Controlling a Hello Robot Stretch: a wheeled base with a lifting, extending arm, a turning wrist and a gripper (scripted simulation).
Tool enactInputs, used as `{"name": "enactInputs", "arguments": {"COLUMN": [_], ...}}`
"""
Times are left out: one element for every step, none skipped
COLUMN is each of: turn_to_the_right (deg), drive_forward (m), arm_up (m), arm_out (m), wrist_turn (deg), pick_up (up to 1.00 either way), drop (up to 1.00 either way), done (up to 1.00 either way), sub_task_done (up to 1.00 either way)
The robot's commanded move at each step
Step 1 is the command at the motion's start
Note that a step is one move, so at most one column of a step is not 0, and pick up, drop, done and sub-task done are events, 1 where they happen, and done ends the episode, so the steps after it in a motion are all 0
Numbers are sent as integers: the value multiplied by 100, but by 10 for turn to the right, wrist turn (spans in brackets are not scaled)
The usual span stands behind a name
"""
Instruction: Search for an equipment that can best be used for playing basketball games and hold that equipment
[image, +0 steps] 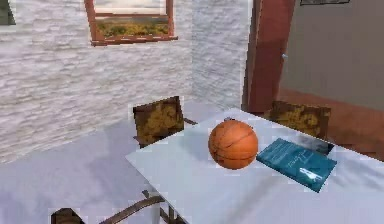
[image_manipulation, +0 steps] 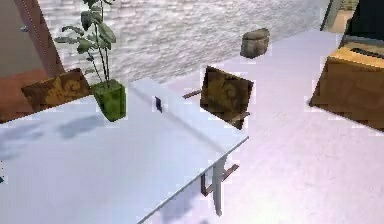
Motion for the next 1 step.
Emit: {"name": "enactInputs", "arguments": {"turn_to_the_right": [-450], "drive_forward": [0], "arm_up": [0], "arm_out": [0], "wrist_turn": [0], "pick_up": [0], "drop": [0], "done": [0], "sub_task_done": [0]}}
